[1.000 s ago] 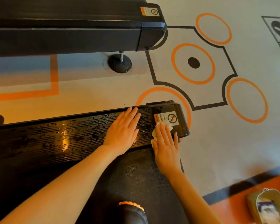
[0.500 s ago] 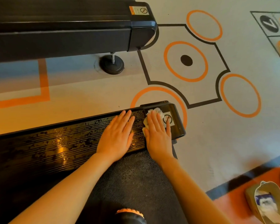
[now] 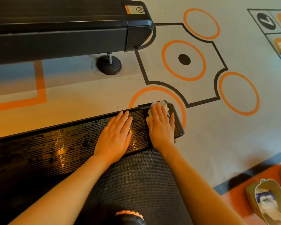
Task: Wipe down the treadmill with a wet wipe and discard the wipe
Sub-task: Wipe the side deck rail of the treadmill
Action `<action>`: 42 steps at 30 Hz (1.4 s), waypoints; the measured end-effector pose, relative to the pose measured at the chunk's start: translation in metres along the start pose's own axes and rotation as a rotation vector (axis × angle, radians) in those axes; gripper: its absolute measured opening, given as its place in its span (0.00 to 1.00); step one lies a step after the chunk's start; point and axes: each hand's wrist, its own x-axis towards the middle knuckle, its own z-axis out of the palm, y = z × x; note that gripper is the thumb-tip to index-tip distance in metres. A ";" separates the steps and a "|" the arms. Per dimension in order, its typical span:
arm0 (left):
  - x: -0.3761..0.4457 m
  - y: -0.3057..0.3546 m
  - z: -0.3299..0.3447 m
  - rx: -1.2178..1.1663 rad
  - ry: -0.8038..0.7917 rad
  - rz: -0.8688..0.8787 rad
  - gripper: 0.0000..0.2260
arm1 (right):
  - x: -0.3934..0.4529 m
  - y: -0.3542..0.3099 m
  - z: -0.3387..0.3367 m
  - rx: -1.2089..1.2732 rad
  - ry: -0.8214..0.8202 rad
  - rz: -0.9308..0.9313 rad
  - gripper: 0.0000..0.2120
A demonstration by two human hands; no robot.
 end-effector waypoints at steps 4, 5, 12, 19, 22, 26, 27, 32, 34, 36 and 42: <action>0.000 0.001 0.000 0.006 -0.001 -0.009 0.26 | -0.051 0.003 0.019 0.010 0.069 0.041 0.29; 0.000 0.001 -0.001 0.008 0.000 -0.009 0.26 | -0.061 0.005 0.023 0.015 0.064 0.042 0.28; 0.000 0.001 -0.002 0.009 -0.008 -0.007 0.26 | -0.024 0.016 0.007 0.032 0.026 0.016 0.26; 0.001 0.001 -0.003 0.007 -0.017 -0.005 0.26 | -0.013 0.016 0.001 0.104 0.052 0.069 0.25; 0.001 0.001 -0.002 0.020 -0.017 -0.008 0.26 | -0.048 0.011 0.012 0.126 0.085 0.086 0.25; 0.001 0.002 -0.002 0.021 -0.021 -0.009 0.27 | -0.056 0.017 0.018 0.118 0.072 0.078 0.27; 0.001 0.002 -0.002 0.021 -0.020 -0.008 0.27 | -0.048 0.019 0.016 0.107 0.073 0.073 0.27; 0.001 0.002 -0.004 0.010 -0.020 -0.007 0.27 | -0.004 0.029 -0.001 0.094 0.065 0.103 0.25; 0.001 0.001 -0.003 0.007 -0.018 -0.009 0.27 | -0.004 0.027 0.000 0.106 0.077 0.126 0.25; 0.001 0.001 -0.003 0.003 -0.018 -0.010 0.27 | -0.016 0.022 0.006 0.122 0.112 0.157 0.26; 0.001 0.002 -0.002 0.014 -0.018 -0.011 0.27 | -0.069 0.013 0.024 0.156 0.167 0.163 0.25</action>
